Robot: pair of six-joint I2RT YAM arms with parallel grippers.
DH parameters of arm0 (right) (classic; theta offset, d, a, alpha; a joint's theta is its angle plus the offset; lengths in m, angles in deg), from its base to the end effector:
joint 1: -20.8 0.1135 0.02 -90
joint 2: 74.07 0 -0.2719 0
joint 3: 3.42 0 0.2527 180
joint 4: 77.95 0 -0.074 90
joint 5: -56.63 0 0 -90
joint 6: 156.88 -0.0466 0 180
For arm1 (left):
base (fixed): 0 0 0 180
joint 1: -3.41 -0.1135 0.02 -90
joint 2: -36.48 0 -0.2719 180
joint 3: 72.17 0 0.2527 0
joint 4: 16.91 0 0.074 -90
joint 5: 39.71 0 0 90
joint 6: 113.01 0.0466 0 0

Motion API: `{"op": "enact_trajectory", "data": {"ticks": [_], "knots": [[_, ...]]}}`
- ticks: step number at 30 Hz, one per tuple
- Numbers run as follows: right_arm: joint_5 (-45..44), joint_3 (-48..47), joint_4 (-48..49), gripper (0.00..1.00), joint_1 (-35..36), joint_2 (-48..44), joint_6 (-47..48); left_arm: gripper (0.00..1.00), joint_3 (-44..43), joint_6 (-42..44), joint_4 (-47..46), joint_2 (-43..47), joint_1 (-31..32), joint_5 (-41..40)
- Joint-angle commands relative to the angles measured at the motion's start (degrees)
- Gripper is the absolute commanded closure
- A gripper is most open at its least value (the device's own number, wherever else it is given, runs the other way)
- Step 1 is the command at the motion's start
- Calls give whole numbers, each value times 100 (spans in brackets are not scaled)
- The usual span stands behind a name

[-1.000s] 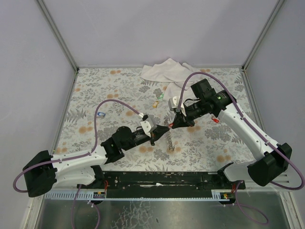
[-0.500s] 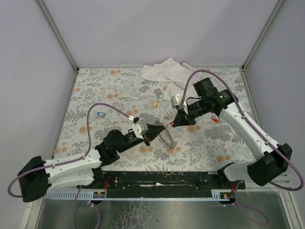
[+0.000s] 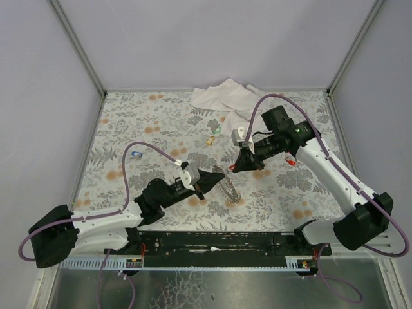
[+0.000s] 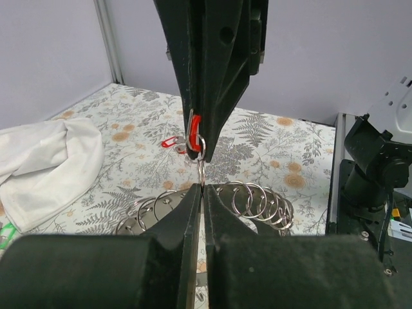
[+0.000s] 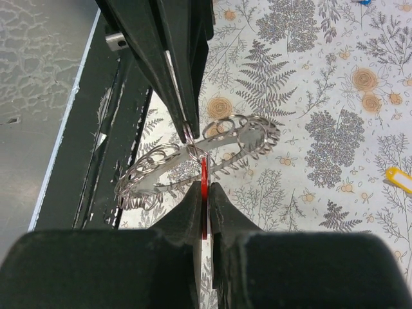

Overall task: Remove the keys from the keyring
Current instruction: Remove the key from the keyring.

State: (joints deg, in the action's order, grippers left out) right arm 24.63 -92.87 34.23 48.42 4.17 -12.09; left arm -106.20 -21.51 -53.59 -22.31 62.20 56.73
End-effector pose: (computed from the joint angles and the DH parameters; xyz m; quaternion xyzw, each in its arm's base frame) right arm 0.2181 0.1587 0.3464 -0.6567 0.5385 0.3924 0.3533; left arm 0.1128 -0.1962 0.2651 0.3535 0.5219 -0.4028 0.6636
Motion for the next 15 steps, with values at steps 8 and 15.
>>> {"op": "enact_trajectory", "data": {"ticks": [8,15], "knots": [[193,-351,-8,100,-73,-263,-113,100,43,174,-1547,-1030,-35,69],[-148,-273,126,100,-80,-274,-192,79,68,163,-1760,-1254,-66,-93]]}}
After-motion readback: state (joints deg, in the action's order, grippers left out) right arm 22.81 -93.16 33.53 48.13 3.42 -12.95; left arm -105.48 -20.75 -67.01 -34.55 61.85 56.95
